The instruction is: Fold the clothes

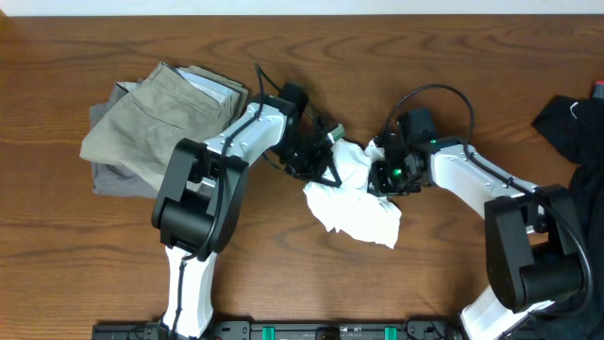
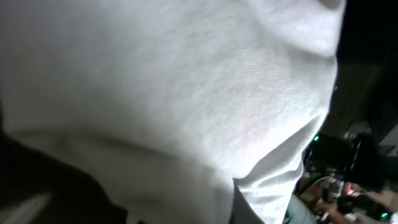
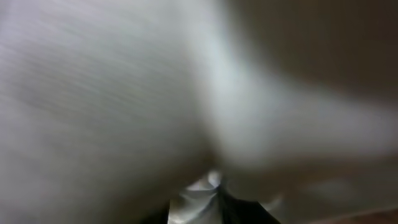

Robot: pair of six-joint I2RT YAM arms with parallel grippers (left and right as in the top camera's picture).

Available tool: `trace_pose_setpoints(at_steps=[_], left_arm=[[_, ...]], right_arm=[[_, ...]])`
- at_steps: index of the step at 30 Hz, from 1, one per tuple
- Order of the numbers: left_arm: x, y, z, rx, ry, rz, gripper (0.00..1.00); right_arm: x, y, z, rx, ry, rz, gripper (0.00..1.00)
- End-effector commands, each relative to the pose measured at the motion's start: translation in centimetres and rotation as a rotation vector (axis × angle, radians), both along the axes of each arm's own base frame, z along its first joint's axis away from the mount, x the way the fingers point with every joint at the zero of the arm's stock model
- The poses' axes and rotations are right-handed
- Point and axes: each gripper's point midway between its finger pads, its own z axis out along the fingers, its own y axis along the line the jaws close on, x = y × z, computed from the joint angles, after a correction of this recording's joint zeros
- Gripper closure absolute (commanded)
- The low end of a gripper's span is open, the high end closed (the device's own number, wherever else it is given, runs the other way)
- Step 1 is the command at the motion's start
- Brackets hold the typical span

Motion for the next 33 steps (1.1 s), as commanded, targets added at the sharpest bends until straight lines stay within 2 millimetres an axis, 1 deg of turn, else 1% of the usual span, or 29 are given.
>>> trace_pose_setpoints(at_steps=[1, 2, 5, 9, 10, 13, 15, 16, 17, 19, 21, 24, 26, 27, 29, 30, 32, 33], left_arm=[[1.0, 1.2, 2.4, -0.014, -0.005, 0.051, 0.94], [1.3, 1.7, 3.2, -0.016, -0.009, 0.066, 0.94], [2.9, 3.5, 6.6, -0.044, -0.081, 0.109, 0.94], [5.1, 6.6, 12.2, -0.095, -0.261, 0.189, 0.94], [5.6, 7.7, 13.8, -0.104, -0.310, 0.218, 0.94], [6.6, 11.5, 17.4, -0.112, -0.417, 0.312, 0.94], [7.2, 14.3, 18.9, -0.099, -0.464, 0.384, 0.94], [7.5, 16.1, 19.4, -0.081, -0.482, 0.430, 0.94], [7.8, 18.1, 19.6, -0.053, -0.496, 0.479, 0.94], [8.4, 22.0, 18.9, 0.036, -0.507, 0.567, 0.94], [8.6, 26.8, 17.0, 0.186, -0.511, 0.637, 0.94], [8.1, 32.6, 13.6, 0.399, -0.471, 0.702, 0.94], [7.6, 35.6, 11.7, 0.505, -0.423, 0.746, 0.94], [7.4, 37.6, 10.7, 0.562, -0.388, 0.793, 0.94], [7.0, 40.2, 9.6, 0.636, -0.335, 0.878, 0.92], [6.9, 41.3, 9.2, 0.664, -0.316, 0.919, 0.83], [6.4, 42.9, 9.0, 0.687, -0.293, 0.974, 0.42], [6.2, 43.4, 9.1, 0.689, -0.290, 0.987, 0.29]], right_arm=[[-0.5, -4.0, -1.4, -0.136, 0.051, -0.082, 0.74], [-0.3, -4.4, -0.8, -0.133, 0.052, -0.097, 0.74], [1.2, -6.1, 2.2, -0.125, 0.020, -0.154, 0.73], [3.8, -7.7, 7.8, -0.095, -0.127, -0.206, 0.71], [4.4, -7.9, 9.2, -0.089, -0.172, -0.216, 0.69], [5.7, -8.1, 12.9, -0.070, -0.292, -0.229, 0.67], [6.1, -8.0, 14.6, -0.061, -0.347, -0.231, 0.66], [6.2, -8.0, 15.2, -0.056, -0.367, -0.236, 0.66], [6.2, -8.0, 15.5, -0.052, -0.377, -0.242, 0.66], [6.2, -7.9, 15.8, -0.048, -0.381, -0.245, 0.66], [6.1, -7.8, 15.8, -0.047, -0.377, -0.243, 0.65], [6.0, -7.5, 15.8, -0.044, -0.376, -0.241, 0.66], [6.0, -7.5, 15.8, -0.041, -0.372, -0.253, 0.66], [6.0, -7.5, 15.8, -0.041, -0.371, -0.254, 0.66], [6.0, -7.4, 15.8, -0.037, -0.369, -0.252, 0.66], [6.0, -7.4, 15.8, -0.034, -0.368, -0.250, 0.66], [5.9, -7.4, 15.7, -0.034, -0.365, -0.249, 0.66], [5.9, -7.4, 15.7, -0.034, -0.363, -0.249, 0.66]])
